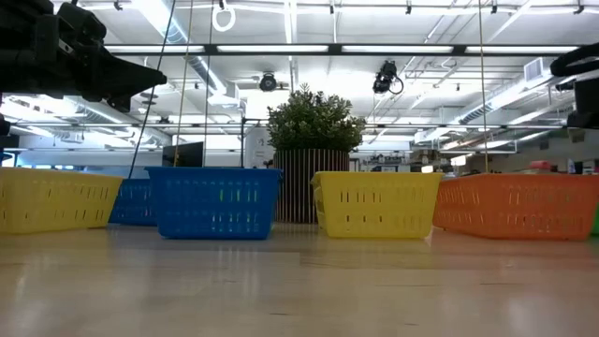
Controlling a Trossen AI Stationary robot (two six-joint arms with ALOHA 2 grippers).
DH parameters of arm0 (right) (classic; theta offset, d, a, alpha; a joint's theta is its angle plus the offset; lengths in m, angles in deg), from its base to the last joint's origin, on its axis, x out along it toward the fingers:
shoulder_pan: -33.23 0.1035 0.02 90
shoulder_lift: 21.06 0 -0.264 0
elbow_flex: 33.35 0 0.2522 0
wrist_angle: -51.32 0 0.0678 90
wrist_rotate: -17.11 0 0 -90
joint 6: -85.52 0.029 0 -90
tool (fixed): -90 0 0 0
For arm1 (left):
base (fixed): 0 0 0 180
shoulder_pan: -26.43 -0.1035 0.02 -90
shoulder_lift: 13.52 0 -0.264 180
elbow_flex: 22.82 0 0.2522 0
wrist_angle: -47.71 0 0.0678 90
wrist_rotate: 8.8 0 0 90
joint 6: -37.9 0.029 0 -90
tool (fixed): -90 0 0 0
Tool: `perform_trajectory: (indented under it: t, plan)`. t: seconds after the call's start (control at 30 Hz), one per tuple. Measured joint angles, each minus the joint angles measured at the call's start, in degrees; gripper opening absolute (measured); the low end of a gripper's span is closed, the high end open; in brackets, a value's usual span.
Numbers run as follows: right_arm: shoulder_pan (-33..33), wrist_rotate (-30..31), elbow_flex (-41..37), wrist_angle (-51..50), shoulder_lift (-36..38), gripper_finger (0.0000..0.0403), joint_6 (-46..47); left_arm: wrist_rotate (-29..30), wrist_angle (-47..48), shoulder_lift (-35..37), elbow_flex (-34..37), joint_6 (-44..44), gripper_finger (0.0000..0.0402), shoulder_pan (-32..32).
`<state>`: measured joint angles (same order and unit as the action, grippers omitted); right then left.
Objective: Stack baskets by color
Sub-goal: Move the bottom right green bin to the middle right of the table, then stack the top yellow bin on top of the bottom right yellow bin
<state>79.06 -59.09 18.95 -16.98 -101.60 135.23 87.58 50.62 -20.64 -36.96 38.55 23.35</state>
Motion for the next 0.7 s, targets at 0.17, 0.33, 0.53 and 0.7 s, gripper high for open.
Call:
perform_trajectory:
  t: [0.17, 0.33, 0.53, 0.7]
  plan:
    - [0.04, 0.19, -0.09, 0.93, 0.02, 0.0012, -0.25, 0.01, 0.00, 0.00, -0.01, 0.00, 0.0040, -0.01]
    - [0.11, 0.11, -0.09, 0.89, 0.02, 0.0041, -0.51, 0.00, 0.00, 0.00, 0.01, 0.00, 0.0038, -0.02]
    - [0.15, 0.02, -0.09, -0.34, 0.14, 0.0107, -0.25, 0.01, 0.00, 0.00, 0.00, 0.01, 0.0032, -0.01]
    - [0.21, -0.12, 3.20, -4.72, 1.30, 0.0142, 0.21, 0.00, 0.00, 0.00, 0.01, 0.02, 0.0038, -0.01]
